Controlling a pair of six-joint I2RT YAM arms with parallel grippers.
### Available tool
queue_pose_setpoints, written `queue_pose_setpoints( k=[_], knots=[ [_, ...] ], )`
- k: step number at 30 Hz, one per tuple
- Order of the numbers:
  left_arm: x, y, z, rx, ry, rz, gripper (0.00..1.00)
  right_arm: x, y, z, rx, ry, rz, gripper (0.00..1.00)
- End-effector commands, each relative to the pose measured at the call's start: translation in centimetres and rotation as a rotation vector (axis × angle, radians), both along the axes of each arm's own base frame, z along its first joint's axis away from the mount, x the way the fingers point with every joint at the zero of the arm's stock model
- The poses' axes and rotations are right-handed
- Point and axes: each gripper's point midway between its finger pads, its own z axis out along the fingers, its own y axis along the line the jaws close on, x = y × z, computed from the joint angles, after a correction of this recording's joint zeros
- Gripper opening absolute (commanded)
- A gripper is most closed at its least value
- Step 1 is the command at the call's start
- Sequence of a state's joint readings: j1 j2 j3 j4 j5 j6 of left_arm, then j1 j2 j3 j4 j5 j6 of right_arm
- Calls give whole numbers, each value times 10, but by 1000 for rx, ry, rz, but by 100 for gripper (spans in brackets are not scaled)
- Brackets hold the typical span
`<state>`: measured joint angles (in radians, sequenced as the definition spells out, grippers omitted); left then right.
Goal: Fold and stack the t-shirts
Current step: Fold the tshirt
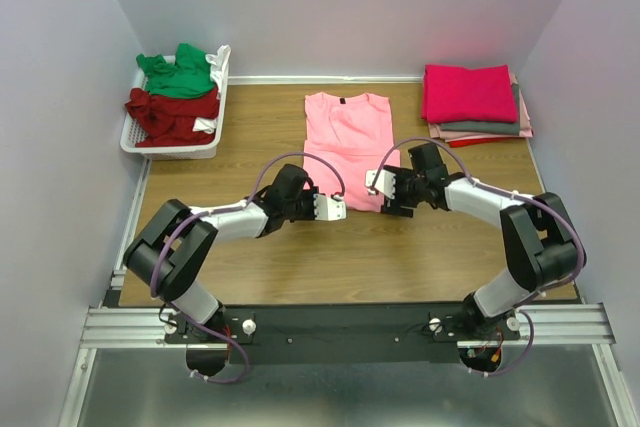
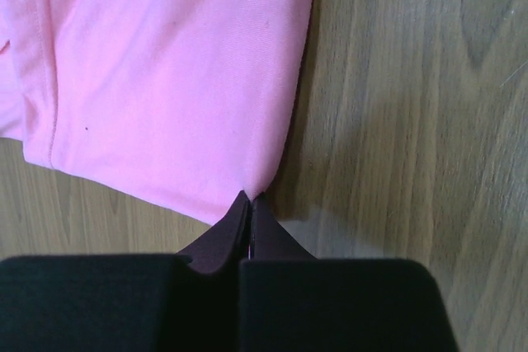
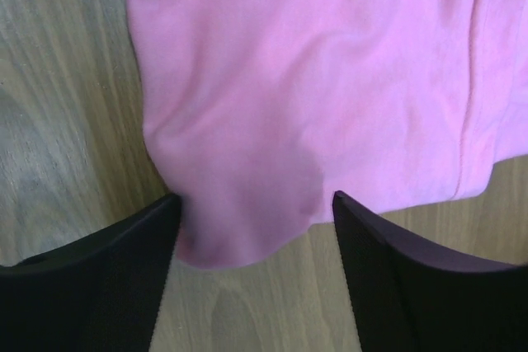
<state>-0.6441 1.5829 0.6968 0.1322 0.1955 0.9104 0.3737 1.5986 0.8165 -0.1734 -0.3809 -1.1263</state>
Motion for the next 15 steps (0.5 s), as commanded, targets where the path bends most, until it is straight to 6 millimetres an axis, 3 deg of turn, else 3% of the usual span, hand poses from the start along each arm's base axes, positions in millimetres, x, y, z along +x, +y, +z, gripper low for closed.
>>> queue_pose_setpoints(
  k=[1, 5, 9, 12, 15],
  knots=[
    [-8, -9, 11, -49, -7, -32, 0, -23, -6, -6, -6, 65, -17, 87],
    [-9, -8, 13, -53, -7, -29, 0, -22, -2, 20, 41, 13, -25, 88],
    [-11, -9, 13, -55, -7, -35, 0, -36, 3, 31, 88, 25, 7, 88],
    [-11, -10, 13, -57, -5, -37, 0, -48, 5, 23, 89, 78, 46, 85],
    [-12, -10, 11, -56, 2, -40, 0, -48, 4, 12, 65, 106, 52, 82]
  ],
)
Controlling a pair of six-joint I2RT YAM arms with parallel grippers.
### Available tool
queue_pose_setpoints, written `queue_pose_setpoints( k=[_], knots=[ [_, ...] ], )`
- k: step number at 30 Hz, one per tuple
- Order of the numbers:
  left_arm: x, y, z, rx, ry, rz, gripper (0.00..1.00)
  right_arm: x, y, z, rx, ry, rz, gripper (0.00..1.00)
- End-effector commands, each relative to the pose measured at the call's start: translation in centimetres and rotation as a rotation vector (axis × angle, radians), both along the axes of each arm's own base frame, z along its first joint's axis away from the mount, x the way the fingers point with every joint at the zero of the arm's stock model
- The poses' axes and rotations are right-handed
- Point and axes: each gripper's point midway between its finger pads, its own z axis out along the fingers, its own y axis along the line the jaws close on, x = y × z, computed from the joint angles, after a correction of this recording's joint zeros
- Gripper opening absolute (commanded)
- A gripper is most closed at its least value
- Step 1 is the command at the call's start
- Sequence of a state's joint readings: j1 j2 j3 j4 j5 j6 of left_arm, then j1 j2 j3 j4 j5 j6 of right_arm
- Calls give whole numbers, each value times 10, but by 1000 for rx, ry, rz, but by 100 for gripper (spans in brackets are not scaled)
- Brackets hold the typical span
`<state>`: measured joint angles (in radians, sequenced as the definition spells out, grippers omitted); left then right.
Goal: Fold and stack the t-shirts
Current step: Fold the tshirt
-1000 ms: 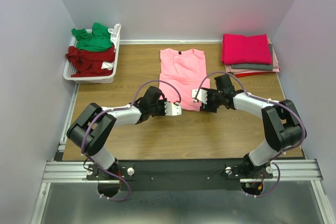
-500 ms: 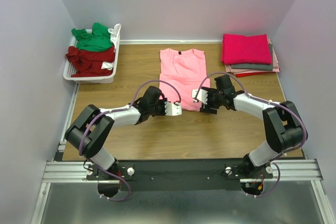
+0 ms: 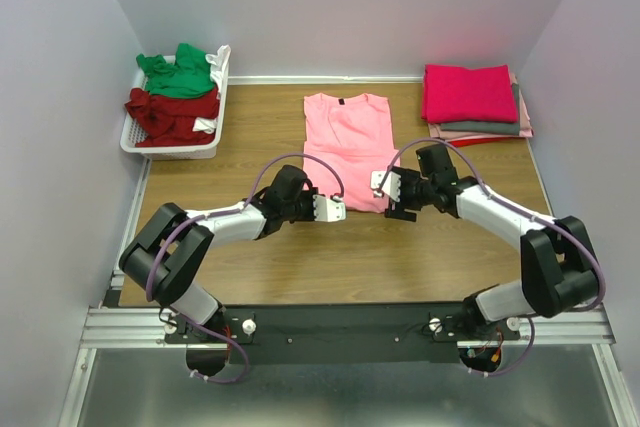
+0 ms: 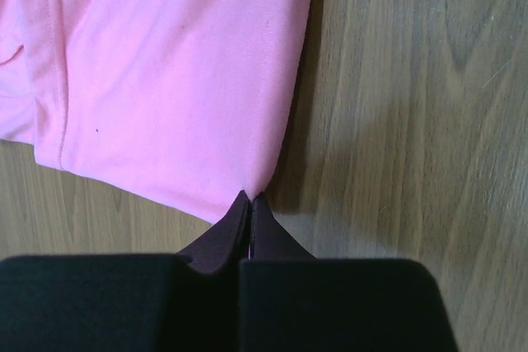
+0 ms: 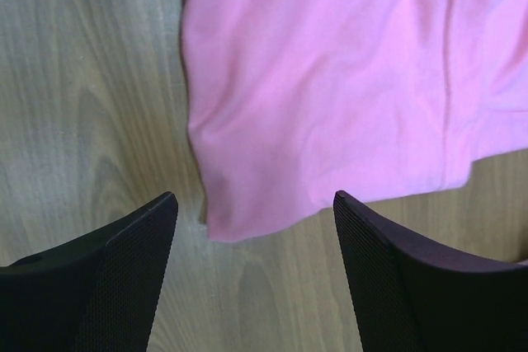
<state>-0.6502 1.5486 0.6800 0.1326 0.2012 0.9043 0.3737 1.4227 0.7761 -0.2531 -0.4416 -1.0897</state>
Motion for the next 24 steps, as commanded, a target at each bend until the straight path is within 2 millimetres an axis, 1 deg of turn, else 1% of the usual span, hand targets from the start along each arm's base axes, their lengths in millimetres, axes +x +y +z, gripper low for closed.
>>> queue_pose_setpoints(
  k=[1, 2, 5, 7, 11, 15, 16, 18, 20, 22, 24],
  knots=[
    [-8, -9, 5, -39, 11, -35, 0, -23, 1, -27, -24, 124, 47, 81],
    [-8, -8, 4, -39, 13, -34, 0, -23, -1, -34, -37, 144, 47, 80],
    [-8, -9, 4, -38, 11, -35, 0, -21, -4, -45, -70, 166, 37, 75],
    [-9, -9, 3, -37, 15, -34, 0, -16, -6, -48, -87, 168, 22, 73],
    [-8, -9, 4, -39, 10, -35, 0, -14, -7, -57, -101, 197, 11, 71],
    [-8, -9, 3, -38, 12, -34, 0, -7, -8, -61, -115, 203, -9, 68],
    [-8, -9, 3, -37, 12, -35, 0, -8, -9, -65, -123, 215, -15, 68],
    [-9, -9, 3, -38, 9, -36, 0, -6, -10, -67, -132, 222, -30, 64],
    [-8, -9, 3, -39, 11, -36, 0, -7, -12, -70, -139, 228, -35, 56],
    [-9, -9, 3, -39, 11, -38, 0, -11, -14, -73, -148, 238, -33, 50],
    [-8, -9, 3, -40, 9, -37, 0, -16, -16, -74, -151, 243, -29, 46]
  ],
)
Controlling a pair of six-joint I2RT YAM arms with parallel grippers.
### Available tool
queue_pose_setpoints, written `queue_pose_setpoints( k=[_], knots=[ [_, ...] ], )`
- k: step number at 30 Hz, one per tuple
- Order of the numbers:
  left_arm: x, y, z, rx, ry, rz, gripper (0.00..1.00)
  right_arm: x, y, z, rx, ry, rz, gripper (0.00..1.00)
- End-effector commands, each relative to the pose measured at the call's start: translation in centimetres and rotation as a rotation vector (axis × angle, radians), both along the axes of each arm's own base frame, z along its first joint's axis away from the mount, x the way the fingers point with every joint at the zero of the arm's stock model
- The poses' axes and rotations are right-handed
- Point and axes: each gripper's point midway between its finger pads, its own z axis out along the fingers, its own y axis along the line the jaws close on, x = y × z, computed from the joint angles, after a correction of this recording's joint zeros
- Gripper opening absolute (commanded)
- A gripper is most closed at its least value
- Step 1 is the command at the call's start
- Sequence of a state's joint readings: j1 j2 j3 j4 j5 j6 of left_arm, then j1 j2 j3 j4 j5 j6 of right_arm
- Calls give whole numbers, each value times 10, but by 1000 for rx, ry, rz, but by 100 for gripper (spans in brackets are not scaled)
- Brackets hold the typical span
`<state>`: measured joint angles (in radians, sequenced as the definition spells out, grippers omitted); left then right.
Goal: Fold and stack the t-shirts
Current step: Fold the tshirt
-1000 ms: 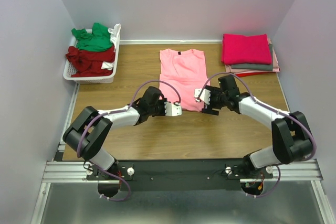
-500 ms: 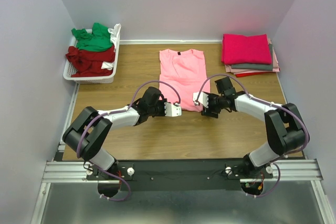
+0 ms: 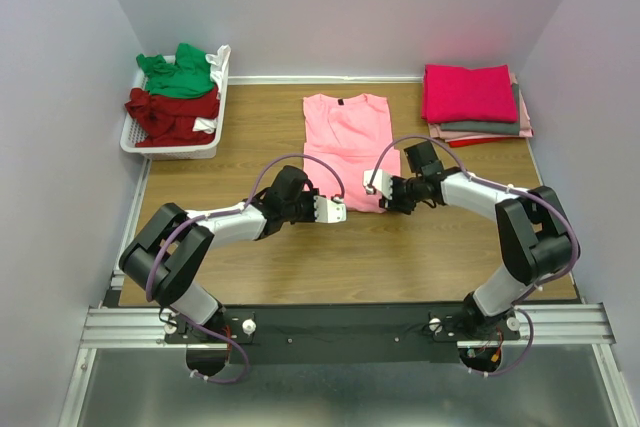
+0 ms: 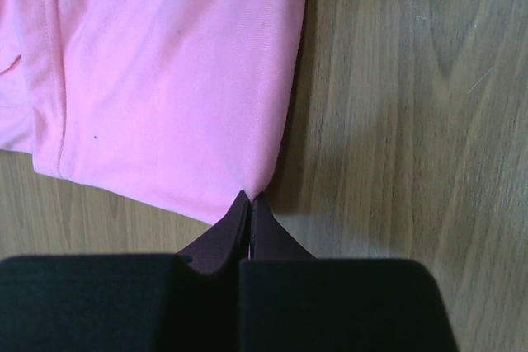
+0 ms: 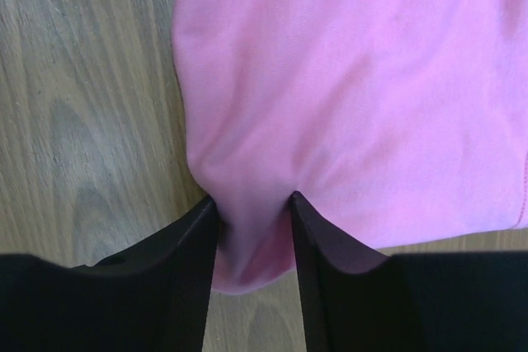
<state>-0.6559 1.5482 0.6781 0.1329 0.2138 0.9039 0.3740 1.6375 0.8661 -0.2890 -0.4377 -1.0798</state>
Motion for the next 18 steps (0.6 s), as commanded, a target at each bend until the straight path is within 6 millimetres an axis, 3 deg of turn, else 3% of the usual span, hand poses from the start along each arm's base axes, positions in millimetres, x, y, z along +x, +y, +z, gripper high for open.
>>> queue_pose_setpoints(
  k=[1, 4, 8, 13, 17, 18],
  knots=[
    [-6, -6, 3, -34, 5, -23, 0, -24, -18, -27, -89, 85, -14, 43],
    [-6, -6, 2, -34, 9, -25, 0, -26, -18, -25, -84, 87, -16, 44],
    [-7, -5, 0, -31, 15, -24, 0, -22, -14, -11, -53, 60, -29, 68],
    [-8, -5, 1, -34, 11, -25, 0, -12, -9, 37, 77, -14, -63, 74],
    [-8, -6, 2, -35, 9, -23, 0, -32, -11, 46, 93, -13, 50, 75],
    [-8, -5, 1, -34, 12, -23, 0, -43, -14, 39, 76, 4, 95, 75]
  ],
)
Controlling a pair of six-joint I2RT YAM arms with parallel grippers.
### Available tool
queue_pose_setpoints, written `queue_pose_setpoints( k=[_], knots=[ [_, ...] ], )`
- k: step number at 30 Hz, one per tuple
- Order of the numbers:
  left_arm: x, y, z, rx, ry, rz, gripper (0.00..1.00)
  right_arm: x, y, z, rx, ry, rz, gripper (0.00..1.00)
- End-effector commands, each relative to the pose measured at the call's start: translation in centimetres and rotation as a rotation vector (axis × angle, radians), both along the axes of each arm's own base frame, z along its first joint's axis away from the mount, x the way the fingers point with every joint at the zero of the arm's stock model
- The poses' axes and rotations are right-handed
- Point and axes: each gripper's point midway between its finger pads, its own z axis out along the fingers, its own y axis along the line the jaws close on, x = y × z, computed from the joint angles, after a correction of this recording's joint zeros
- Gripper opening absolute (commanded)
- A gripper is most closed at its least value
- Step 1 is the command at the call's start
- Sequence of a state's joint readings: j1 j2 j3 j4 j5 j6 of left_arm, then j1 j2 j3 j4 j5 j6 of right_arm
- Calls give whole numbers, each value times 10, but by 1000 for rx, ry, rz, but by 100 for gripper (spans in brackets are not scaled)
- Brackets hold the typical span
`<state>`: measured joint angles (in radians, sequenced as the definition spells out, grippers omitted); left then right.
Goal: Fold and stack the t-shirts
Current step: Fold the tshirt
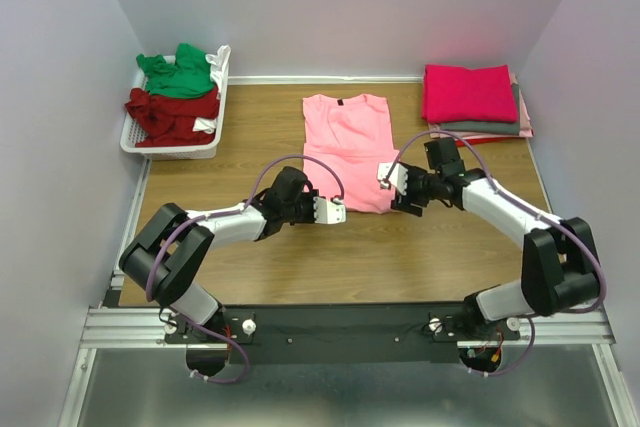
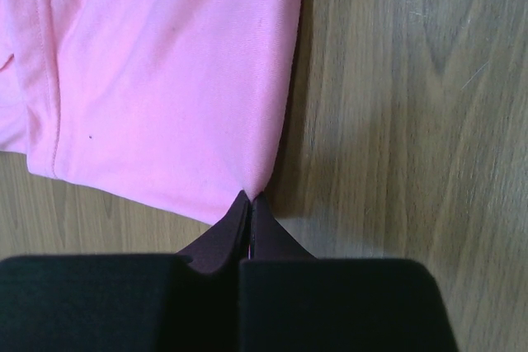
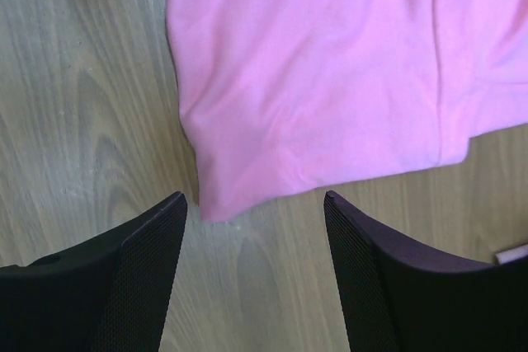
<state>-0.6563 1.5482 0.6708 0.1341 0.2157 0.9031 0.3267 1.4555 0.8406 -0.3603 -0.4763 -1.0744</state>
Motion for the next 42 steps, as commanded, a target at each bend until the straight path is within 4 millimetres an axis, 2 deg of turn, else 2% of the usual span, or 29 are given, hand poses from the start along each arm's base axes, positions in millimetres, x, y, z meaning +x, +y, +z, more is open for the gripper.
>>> queue_pose_setpoints(
  k=[1, 2, 5, 6, 8, 9, 13, 14, 22, 31, 37, 42],
  knots=[
    [-6, -6, 4, -38, 5, -22, 0, -41, 0, -9, 10, 71, 151, 75],
    [-6, -7, 5, -39, 5, -22, 0, -49, 0, -16, 10, 106, 174, 75],
    [-5, -7, 5, -39, 4, -23, 0, -51, 1, -26, -4, 140, 210, 73],
    [-5, -7, 4, -38, 5, -23, 0, -52, 1, -36, -13, 176, 213, 72],
    [-6, -7, 4, -39, 6, -25, 0, -44, 0, -38, -30, 182, 206, 67],
    [-6, -7, 3, -37, 8, -24, 0, -43, 0, -47, -40, 211, 199, 66],
    [-6, -7, 2, -36, 14, -24, 0, -31, -2, -55, -70, 230, 178, 63],
    [-5, -7, 3, -38, 10, -23, 0, -26, -1, -53, -72, 222, 174, 63],
    [-7, -7, 2, -39, 12, -27, 0, -21, 0, -45, -61, 205, 158, 63],
    [-7, -7, 3, -40, 11, -26, 0, -14, -5, -65, -106, 254, 110, 57],
    [-8, -8, 1, -40, 19, -32, 0, -13, -11, -75, -141, 268, 87, 50],
    [-8, -8, 1, -41, 20, -32, 0, -17, -14, -80, -147, 288, 68, 32]
  ],
)
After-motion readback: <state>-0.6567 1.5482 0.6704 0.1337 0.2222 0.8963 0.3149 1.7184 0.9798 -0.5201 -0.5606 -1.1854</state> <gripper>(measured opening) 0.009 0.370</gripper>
